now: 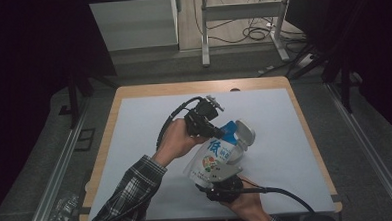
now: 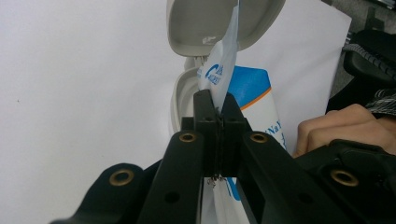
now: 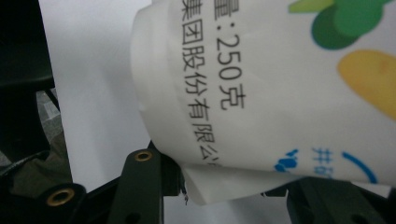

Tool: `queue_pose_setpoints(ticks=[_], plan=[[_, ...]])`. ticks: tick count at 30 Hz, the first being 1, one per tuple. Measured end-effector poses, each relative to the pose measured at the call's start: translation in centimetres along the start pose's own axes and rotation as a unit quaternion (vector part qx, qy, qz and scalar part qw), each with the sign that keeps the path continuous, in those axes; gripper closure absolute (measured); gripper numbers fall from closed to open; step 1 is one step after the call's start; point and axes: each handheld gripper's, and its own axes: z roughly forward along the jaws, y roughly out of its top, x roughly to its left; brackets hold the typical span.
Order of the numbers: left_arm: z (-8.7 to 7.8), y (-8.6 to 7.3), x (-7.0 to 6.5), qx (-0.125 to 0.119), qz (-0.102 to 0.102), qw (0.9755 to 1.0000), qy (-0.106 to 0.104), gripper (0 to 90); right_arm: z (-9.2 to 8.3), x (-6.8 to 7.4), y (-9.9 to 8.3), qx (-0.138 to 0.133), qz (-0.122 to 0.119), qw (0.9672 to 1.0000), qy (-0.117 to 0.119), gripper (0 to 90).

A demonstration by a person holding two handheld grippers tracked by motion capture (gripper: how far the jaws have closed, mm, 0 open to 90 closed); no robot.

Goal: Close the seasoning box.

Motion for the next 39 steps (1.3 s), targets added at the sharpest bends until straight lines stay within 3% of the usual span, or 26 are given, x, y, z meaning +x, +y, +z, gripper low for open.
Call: queue_pose_setpoints(ticks=[19,33,39], plan=[[-1.1,-1.3,0.0,-0.038,0.001,0.9993,0.006,89.6,-1.5,-0.6,-0.2,-0.006,0.011,0.9999,0.007,54.8],[-2.3,-2.7,-0.2,-0.057,0.019,0.9982,0.007,89.6,-3.1,-2.1,0.0,-0.021,0.037,0.9985,0.033,65.6],[-2.8,-4.0,-0.3,-0.078,0.021,0.9967,0.008,89.7,-3.5,-2.4,0.3,-0.027,0.053,0.9973,0.043,67.5]])
